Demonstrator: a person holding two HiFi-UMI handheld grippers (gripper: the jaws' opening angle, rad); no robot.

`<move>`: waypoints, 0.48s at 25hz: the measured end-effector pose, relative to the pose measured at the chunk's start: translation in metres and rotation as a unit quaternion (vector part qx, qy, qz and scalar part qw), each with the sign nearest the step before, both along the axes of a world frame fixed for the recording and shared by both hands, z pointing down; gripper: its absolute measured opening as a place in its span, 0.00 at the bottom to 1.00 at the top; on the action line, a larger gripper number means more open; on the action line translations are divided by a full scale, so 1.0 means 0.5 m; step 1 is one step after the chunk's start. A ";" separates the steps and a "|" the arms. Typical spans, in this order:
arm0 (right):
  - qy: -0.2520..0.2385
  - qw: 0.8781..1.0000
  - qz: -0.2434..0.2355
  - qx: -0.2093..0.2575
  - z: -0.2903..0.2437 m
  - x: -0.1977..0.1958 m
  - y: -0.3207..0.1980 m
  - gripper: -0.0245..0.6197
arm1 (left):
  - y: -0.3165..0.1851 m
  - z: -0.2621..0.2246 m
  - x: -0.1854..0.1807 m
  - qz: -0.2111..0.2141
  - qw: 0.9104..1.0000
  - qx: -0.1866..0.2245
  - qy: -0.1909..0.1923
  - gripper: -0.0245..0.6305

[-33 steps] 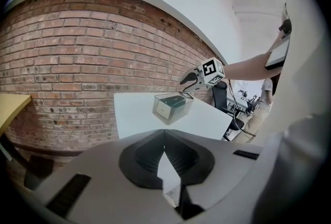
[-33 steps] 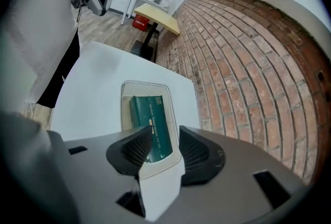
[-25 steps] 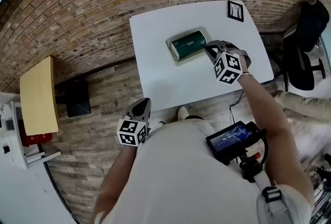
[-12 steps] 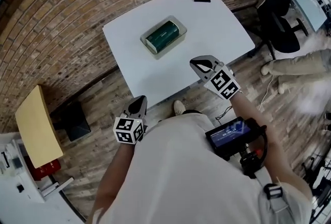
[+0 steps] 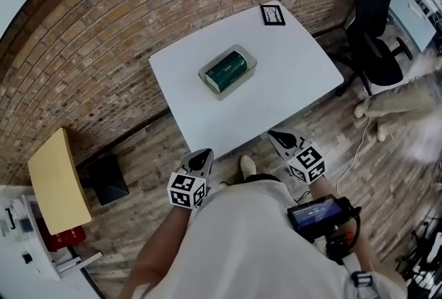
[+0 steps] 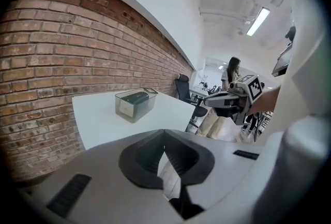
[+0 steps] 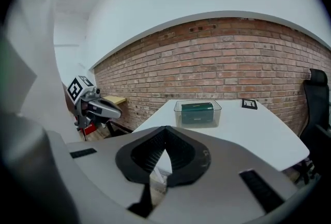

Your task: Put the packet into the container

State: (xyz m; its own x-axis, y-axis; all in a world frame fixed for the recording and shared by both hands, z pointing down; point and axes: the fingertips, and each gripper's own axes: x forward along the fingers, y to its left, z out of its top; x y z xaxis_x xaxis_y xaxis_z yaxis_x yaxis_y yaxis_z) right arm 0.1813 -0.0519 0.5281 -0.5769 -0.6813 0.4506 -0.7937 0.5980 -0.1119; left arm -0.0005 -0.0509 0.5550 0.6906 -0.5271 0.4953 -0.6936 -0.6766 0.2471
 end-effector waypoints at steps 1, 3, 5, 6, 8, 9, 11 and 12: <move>-0.002 1.000 0.003 0.001 -0.001 -0.001 0.002 0.05 | 0.003 0.000 -0.001 0.002 1.000 0.000 0.000 0.05; -0.005 1.000 0.009 0.003 -0.003 -0.003 0.007 0.05 | 0.010 0.000 -0.002 0.005 1.000 -0.001 0.000 0.05; -0.007 1.000 0.012 0.004 -0.005 -0.007 0.013 0.05 | 0.016 -0.001 -0.004 0.006 1.000 -0.001 0.001 0.05; -0.008 1.000 0.012 0.004 -0.005 -0.010 0.015 0.05 | 0.018 -0.002 -0.005 0.006 1.000 0.000 0.001 0.05; -0.007 1.000 0.011 0.004 -0.005 -0.015 0.020 0.05 | 0.020 -0.004 -0.006 0.005 1.000 0.002 0.003 0.05; -0.007 1.000 0.010 0.005 -0.004 -0.017 0.022 0.05 | 0.023 -0.004 -0.006 0.005 1.000 0.002 0.003 0.05; -0.007 1.000 0.009 0.005 -0.003 -0.020 0.026 0.05 | 0.028 -0.003 -0.007 0.005 1.000 0.002 0.005 0.05; -0.007 1.000 0.009 0.005 -0.003 -0.022 0.028 0.05 | 0.031 -0.003 -0.007 0.005 1.000 0.002 0.005 0.05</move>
